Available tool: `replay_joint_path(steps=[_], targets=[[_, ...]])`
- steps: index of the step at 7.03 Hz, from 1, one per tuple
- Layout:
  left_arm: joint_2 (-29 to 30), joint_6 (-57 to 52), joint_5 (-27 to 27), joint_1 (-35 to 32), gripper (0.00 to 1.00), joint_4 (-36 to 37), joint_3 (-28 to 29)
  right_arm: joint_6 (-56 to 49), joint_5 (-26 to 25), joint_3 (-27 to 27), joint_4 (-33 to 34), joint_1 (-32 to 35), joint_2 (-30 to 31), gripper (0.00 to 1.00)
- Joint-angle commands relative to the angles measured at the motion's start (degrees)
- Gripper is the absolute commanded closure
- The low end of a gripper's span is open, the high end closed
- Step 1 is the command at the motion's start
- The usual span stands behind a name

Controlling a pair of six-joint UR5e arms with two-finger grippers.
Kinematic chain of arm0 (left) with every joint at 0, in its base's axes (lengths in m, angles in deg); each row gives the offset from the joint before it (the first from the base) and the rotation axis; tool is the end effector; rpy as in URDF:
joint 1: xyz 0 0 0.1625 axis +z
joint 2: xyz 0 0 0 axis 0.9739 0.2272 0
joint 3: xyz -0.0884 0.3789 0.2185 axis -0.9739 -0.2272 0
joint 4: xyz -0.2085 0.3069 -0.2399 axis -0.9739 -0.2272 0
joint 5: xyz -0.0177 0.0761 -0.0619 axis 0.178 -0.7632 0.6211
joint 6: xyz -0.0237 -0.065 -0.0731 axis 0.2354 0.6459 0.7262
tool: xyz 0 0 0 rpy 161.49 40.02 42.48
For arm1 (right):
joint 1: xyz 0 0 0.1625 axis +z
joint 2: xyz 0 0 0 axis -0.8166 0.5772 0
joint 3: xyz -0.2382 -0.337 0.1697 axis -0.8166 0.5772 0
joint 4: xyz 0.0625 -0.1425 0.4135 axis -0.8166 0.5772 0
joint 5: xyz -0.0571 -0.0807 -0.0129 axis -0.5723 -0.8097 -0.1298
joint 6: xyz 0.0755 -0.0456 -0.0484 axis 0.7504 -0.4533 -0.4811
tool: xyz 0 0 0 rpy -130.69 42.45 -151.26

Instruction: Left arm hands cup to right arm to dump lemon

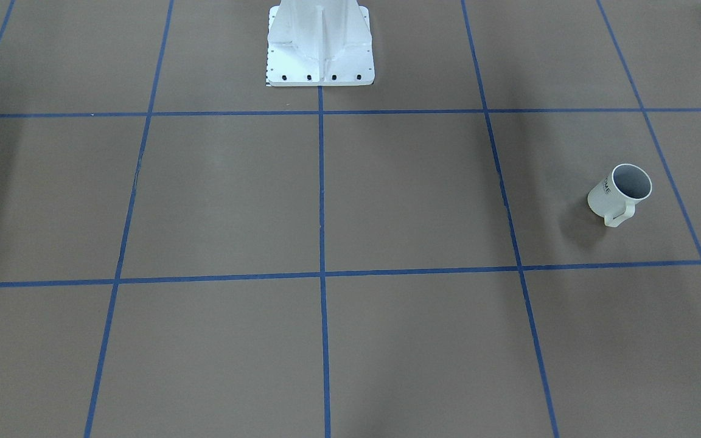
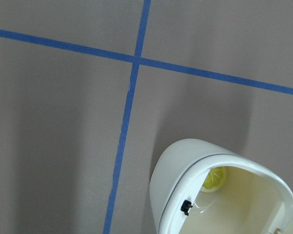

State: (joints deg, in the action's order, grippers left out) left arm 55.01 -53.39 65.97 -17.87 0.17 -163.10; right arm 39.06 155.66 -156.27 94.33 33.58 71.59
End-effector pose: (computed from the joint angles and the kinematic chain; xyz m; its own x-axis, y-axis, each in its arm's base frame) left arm -0.1026 -0.4686 0.6549 0.7216 0.0999 -0.6851 -0.0368 0.9937 0.1061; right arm 0.0590 -0.4869 0.6506 0.7880 -0.1588 0.5949 0.1559 0.9861 0.0567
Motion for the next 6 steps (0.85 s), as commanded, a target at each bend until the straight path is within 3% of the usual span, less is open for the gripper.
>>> replay_joint_path(steps=[1, 6], targets=[[-0.91, -0.28, -0.47, 0.09, 0.0, -0.08, -0.68, -0.04, 0.02, -0.06, -0.04, -0.09, -0.07, 0.0], [-1.09, -0.1, -0.47, 0.0, 0.0, -0.08, -1.03, -0.56, 0.28, -0.84, -0.13, -0.09, -0.25, 0.0]])
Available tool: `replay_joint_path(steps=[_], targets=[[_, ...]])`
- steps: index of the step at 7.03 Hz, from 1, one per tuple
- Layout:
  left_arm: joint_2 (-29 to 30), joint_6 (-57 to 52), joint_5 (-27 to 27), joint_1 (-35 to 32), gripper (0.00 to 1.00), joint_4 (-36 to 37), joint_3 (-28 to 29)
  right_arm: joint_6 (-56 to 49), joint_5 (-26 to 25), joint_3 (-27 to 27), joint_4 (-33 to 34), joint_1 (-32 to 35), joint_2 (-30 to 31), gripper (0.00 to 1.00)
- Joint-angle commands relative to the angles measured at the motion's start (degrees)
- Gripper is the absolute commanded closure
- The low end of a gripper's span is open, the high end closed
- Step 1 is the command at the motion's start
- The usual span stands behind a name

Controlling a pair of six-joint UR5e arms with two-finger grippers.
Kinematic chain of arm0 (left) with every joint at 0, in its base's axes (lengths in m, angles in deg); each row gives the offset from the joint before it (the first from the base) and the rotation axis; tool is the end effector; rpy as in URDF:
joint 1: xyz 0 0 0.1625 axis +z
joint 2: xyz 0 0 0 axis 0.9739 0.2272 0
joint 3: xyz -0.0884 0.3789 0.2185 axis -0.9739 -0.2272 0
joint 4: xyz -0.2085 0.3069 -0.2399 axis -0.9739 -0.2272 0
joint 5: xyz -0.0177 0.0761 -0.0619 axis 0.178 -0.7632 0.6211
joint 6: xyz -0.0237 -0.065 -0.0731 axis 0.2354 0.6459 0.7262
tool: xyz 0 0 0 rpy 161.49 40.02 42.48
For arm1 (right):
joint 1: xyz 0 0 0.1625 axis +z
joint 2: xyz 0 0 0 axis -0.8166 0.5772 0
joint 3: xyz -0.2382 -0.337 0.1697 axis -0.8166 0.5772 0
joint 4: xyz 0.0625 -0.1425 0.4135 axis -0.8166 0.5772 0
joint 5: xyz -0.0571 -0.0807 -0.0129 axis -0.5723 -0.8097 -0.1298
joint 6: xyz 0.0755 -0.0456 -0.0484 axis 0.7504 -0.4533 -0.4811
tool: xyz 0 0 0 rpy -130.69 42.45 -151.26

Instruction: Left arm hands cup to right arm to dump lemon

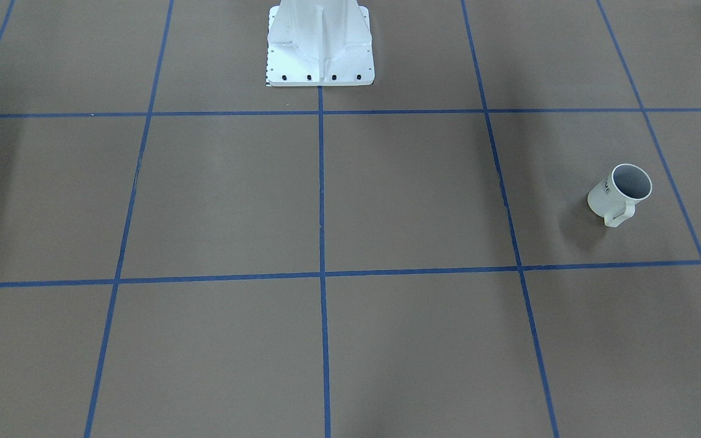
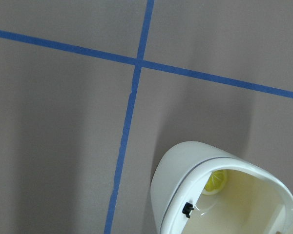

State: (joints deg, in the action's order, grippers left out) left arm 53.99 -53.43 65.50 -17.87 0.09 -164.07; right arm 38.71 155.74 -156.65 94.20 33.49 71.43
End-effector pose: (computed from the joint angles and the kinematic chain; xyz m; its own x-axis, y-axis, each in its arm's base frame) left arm -0.1025 -0.4608 0.6550 0.7272 0.1005 -0.6790 -0.0382 0.9936 0.1062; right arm 0.0581 -0.4888 0.6455 0.7857 -0.1729 0.5939 0.1621 0.9841 0.0721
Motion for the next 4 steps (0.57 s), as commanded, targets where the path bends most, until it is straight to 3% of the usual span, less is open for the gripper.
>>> replay_joint_path(steps=[1, 4], targets=[[-1.63, -0.15, 0.09, 0.08, 0.0, 0.0, -0.67, -0.3, 0.2, -0.73, -0.09, 0.0, -0.17, 0.0], [-4.45, -0.06, 0.0, 0.0, 0.0, 0.0, -1.98, -0.3, 0.2, -3.8, 0.0, 0.0, 0.09, 0.0]])
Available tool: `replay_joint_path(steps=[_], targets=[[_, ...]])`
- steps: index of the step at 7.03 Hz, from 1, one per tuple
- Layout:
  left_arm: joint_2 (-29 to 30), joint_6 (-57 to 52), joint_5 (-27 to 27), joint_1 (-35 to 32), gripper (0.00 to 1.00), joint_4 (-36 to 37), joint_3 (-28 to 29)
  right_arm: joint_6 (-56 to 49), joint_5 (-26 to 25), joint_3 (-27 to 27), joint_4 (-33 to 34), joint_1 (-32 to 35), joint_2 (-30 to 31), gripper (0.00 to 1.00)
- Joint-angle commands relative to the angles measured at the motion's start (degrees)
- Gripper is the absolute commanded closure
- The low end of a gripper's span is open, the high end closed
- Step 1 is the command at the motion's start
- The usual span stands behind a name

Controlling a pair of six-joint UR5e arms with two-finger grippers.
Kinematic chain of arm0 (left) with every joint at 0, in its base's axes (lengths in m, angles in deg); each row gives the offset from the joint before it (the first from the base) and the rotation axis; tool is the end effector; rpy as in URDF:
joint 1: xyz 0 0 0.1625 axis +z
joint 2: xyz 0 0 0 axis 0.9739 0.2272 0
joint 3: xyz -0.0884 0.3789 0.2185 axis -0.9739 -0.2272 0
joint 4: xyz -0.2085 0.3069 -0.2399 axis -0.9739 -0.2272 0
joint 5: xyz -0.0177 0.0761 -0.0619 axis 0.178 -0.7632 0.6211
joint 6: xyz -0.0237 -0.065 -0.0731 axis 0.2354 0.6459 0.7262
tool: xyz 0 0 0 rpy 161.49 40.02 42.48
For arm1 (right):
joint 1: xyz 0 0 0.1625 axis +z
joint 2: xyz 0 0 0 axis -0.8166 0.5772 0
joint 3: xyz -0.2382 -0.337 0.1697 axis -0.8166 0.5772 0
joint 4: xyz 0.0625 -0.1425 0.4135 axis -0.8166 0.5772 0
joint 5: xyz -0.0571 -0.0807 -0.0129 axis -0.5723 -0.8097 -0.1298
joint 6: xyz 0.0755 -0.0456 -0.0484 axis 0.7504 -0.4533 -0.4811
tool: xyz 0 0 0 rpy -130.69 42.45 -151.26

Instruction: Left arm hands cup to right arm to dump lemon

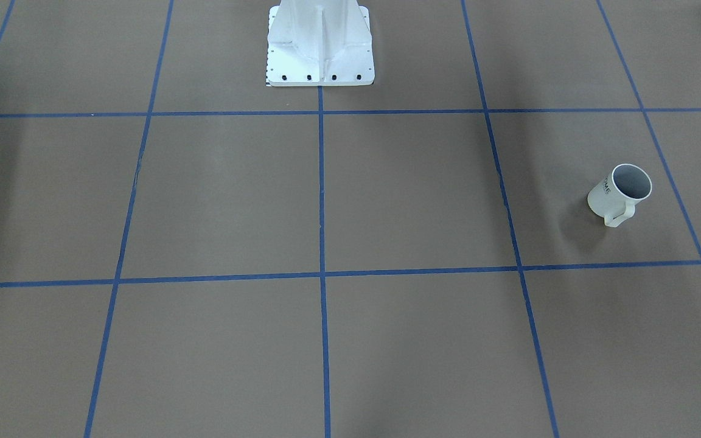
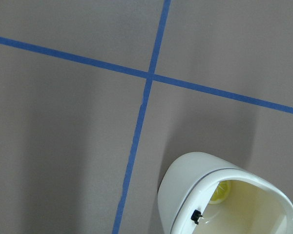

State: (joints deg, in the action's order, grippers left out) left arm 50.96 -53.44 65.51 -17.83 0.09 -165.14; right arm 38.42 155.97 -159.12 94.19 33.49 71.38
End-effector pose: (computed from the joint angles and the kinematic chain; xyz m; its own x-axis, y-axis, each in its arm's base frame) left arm -0.1001 -0.4356 0.6693 0.7251 0.0780 -0.6842 -0.0388 0.9966 0.0725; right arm 0.0577 -0.4904 0.6225 0.7817 -0.2039 0.5893 0.1656 0.9790 0.1191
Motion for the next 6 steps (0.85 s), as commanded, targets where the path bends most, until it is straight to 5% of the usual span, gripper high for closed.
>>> replay_joint_path(steps=[1, 6], targets=[[-3.26, 0.03, -0.01, -0.05, 0.0, 0.0, -2.14, -0.01, 0.14, -2.46, 0.09, 0.09, 0.48, 0.0], [-4.07, -0.23, -0.1, 0.04, 0.0, 0.0, -2.42, -0.01, 2.16, -2.65, 0.01, 0.09, 1.54, 0.0]])
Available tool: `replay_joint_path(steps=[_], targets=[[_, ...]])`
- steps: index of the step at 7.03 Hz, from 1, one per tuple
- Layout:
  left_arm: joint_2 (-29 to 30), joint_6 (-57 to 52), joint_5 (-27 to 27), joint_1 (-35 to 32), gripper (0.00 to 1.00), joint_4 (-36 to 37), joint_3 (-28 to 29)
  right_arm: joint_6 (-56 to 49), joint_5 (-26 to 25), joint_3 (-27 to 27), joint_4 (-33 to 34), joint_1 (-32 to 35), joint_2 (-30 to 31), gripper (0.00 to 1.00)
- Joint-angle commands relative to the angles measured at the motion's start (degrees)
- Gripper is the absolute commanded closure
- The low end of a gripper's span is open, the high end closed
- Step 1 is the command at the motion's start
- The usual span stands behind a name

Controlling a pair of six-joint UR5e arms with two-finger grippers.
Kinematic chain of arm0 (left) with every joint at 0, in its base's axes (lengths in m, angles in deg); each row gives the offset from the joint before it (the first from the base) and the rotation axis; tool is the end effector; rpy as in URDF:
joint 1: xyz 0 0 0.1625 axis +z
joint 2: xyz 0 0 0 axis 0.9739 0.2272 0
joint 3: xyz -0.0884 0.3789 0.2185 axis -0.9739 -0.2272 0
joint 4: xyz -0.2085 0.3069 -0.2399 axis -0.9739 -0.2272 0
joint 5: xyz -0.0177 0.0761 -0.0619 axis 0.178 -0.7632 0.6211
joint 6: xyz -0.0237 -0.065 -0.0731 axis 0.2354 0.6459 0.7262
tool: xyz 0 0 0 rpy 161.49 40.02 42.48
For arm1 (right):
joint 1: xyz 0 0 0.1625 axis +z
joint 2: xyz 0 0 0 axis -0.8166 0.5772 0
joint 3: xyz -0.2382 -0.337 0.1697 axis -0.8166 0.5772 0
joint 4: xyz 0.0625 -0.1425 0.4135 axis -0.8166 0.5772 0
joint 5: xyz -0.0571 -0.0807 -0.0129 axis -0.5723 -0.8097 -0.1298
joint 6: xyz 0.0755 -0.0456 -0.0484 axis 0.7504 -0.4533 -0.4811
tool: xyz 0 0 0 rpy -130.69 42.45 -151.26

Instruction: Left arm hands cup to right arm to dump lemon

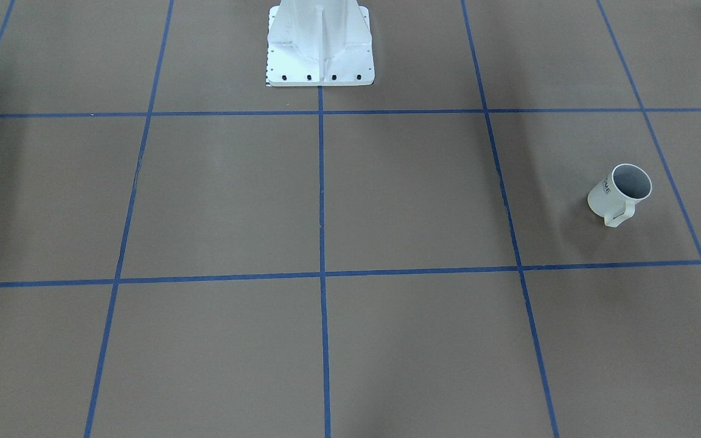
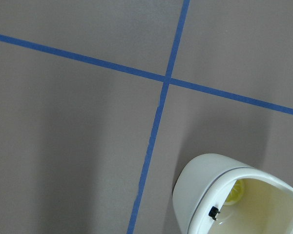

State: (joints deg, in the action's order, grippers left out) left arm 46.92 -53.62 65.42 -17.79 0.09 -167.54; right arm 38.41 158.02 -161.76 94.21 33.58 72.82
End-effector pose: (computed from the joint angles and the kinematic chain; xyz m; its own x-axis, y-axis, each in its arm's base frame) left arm -0.0972 -0.4028 0.6778 0.7244 0.0620 -0.6866 -0.0418 0.9981 0.0461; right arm 0.0560 -0.4791 0.6086 0.7600 -0.2154 0.6133 0.1603 0.9765 0.1442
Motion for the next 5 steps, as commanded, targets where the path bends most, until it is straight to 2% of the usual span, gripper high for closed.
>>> replay_joint_path(steps=[1, 5], targets=[[-0.03, -0.04, 0.08, 0.0, 0.0, 0.0, -0.02, 0.0, 0.12, 0.08, -0.01, 0.0, 0.19, 0.0], [0.23, -0.31, 0.52, 0.18, 0.0, -0.61, -0.28, 0.09, 0.12, 0.78, 0.16, -0.09, 0.19, 0.0]])
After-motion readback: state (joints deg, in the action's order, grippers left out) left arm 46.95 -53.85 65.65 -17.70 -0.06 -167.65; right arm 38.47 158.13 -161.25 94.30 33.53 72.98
